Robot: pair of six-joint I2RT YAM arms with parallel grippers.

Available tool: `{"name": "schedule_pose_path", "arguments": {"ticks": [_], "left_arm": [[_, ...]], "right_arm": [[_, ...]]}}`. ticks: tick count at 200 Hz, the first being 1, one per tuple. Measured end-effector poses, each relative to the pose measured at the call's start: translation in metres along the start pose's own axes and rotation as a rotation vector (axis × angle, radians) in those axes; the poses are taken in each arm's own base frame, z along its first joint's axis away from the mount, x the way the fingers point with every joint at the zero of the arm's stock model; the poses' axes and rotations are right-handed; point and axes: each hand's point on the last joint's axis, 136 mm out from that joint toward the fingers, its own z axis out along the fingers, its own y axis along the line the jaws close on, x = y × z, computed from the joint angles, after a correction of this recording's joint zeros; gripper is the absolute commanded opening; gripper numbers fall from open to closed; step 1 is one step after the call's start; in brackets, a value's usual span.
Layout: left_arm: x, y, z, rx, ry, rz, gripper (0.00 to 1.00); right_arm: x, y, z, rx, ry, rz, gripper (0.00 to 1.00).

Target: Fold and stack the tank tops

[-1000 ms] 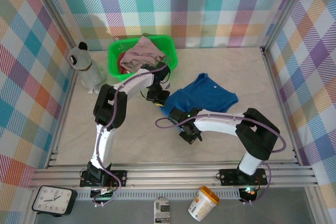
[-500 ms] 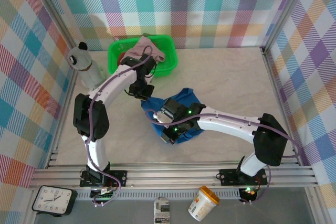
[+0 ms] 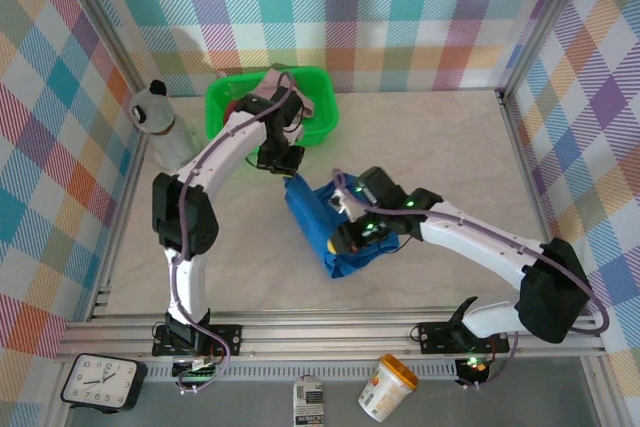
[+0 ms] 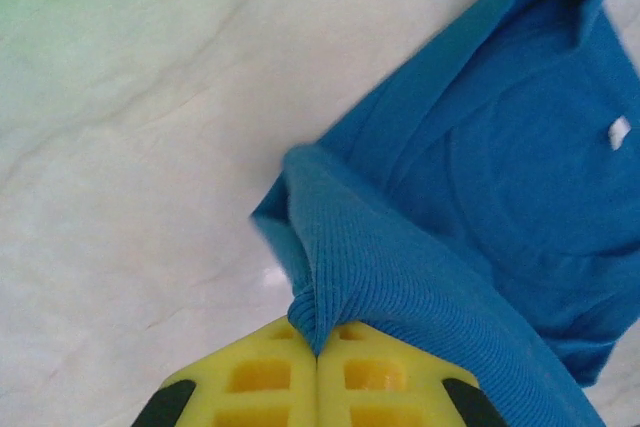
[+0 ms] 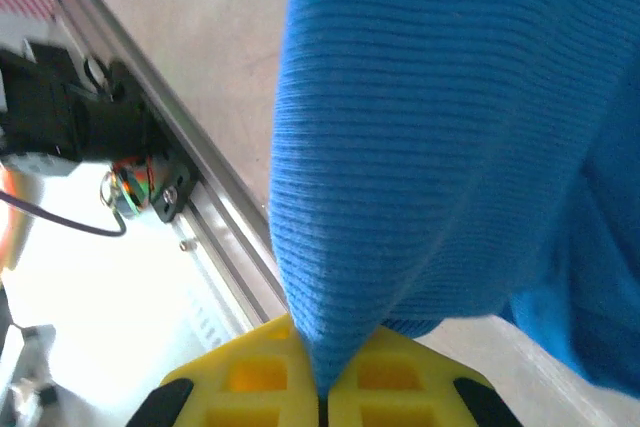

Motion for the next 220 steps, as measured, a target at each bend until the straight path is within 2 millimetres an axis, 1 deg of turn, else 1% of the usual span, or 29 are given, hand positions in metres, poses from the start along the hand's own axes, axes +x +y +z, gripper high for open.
{"name": "schedule_pose_path", "arguments": {"ticks": [24,53,68,95,134,142,179,197,220], "left_arm": [[-0.022,-0.022,0.020,0.061,0.011,0.005,0.00],[-0.046,-0.045,0.046,0.108,0.013,0.023,0.00],[-0.053,-0.054,0.056,0.124,0.014,0.030,0.00],[-0.060,-0.062,0.067,0.142,0.011,0.037,0.00],[-0.073,-0.074,0.071,0.201,-0.028,0.020,0.01],[-0.077,-0.076,0.074,0.214,-0.034,0.016,0.03],[-0.086,-0.084,0.096,0.259,-0.040,0.000,0.20],[-0.094,-0.089,0.097,0.284,-0.067,0.000,0.30],[-0.104,-0.096,0.094,0.321,-0.108,0.006,0.32]], "right_arm": [[0.001,-0.031,-0.012,-0.020,-0.019,0.155,0.06],[-0.001,-0.052,-0.024,-0.039,-0.049,0.258,0.06],[-0.003,-0.061,-0.030,-0.037,-0.066,0.291,0.06],[-0.006,-0.074,-0.038,-0.034,-0.092,0.338,0.06],[0.001,-0.101,-0.039,-0.008,-0.095,0.411,0.09],[0.003,-0.106,-0.038,0.003,-0.091,0.426,0.10],[0.007,-0.127,-0.037,0.060,-0.093,0.473,0.12],[0.010,-0.138,-0.035,0.090,-0.085,0.499,0.12],[0.013,-0.146,-0.035,0.129,-0.085,0.514,0.12]]}}
